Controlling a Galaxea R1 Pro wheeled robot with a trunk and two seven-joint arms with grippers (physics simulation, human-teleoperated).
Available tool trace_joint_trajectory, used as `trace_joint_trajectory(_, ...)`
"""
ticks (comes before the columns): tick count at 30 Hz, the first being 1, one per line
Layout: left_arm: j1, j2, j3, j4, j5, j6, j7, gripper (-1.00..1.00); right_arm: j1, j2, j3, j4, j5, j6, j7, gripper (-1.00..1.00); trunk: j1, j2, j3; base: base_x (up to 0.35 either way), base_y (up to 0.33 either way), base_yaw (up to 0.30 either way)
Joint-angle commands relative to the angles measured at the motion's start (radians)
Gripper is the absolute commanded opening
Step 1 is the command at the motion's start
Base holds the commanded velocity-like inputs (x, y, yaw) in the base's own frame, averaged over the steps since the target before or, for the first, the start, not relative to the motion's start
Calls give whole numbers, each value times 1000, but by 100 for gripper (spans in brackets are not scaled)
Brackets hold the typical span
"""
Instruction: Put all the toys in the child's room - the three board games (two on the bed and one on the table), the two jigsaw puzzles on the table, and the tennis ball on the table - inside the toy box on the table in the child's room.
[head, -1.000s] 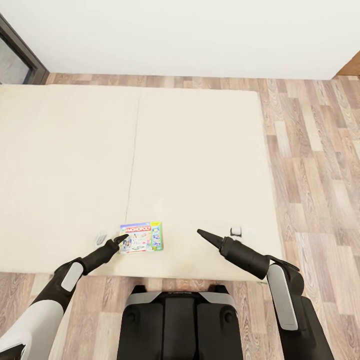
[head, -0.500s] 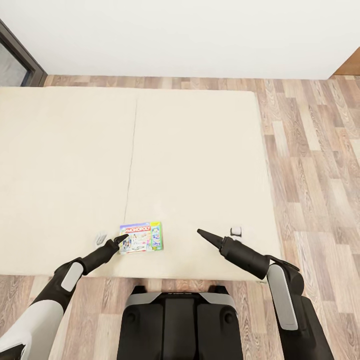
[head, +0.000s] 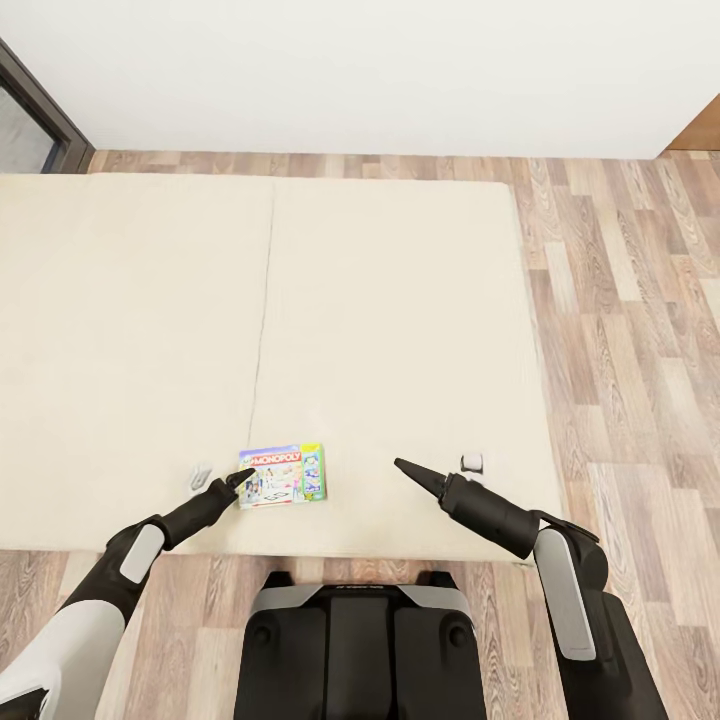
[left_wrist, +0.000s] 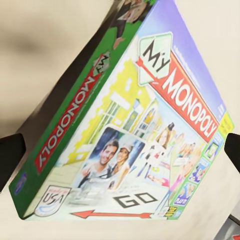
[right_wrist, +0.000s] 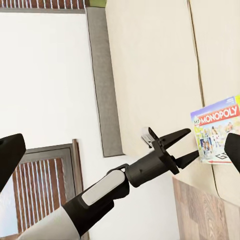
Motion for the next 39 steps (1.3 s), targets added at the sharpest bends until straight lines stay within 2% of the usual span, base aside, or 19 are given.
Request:
trace_joint_trajectory(1,0,0,3,0,4,8,-1,100,-1,1,-2,0,3,4,5,100,1,-1,-1,0,0,0)
trace_joint_trajectory(8,-2,-4,3,0,-4,-1,17,100,0,0,-14,0,3,7,5,100,1,-1,-1,0,0,0)
trace_joint_trajectory(15,-3,-4,1,0,-6,-66,28,100,0,1,-34,0,4,6,5,100,1,-1,-1,0,0,0)
trace_joint_trajectory(39,-4,-9,-5,2,-8,-109,29,100,0,5,-31,1,8,-2,2,100,1,-1,0,0,0,-2)
